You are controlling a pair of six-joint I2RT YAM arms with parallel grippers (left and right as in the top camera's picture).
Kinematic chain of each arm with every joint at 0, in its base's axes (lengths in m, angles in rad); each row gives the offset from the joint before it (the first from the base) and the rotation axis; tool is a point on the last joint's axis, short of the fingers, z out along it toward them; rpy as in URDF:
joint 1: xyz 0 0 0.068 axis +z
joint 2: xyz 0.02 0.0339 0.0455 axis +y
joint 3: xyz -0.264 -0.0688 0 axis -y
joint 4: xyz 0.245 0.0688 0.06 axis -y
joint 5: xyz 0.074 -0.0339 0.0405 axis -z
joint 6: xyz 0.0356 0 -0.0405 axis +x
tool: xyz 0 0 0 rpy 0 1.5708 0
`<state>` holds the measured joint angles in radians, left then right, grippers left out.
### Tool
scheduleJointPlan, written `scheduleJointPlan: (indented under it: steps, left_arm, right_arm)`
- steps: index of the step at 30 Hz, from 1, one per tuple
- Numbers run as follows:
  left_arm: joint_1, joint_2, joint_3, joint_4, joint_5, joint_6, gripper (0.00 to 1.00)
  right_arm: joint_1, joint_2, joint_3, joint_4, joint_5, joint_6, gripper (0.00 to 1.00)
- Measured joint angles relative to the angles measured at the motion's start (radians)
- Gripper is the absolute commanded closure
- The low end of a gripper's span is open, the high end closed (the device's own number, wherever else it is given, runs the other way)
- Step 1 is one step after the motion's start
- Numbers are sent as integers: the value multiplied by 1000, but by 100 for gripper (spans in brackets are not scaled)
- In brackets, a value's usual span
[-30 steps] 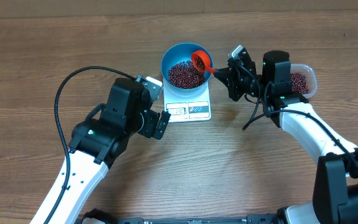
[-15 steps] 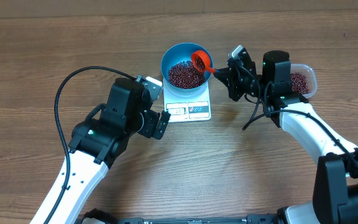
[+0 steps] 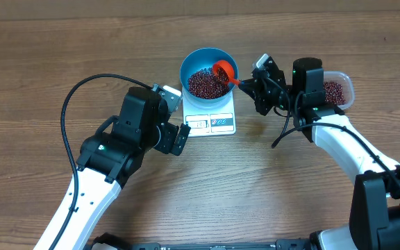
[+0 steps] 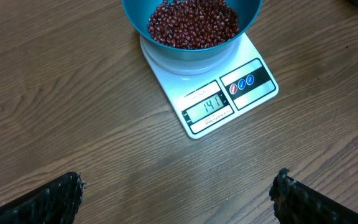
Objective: Scoop item into bowl and weigh 150g on scale
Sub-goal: 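Hold the scoop tilted over the bowl, shaking out remaining beans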
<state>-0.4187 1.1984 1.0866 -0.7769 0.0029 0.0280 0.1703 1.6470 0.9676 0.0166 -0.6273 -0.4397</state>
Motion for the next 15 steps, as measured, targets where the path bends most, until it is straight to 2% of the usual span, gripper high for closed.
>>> scheduleJointPlan:
  steps: [15]
  left_arm:
    - [0, 0, 0, 0, 0, 0, 0]
  right_arm:
    - [1, 0, 0, 2, 2, -32, 96]
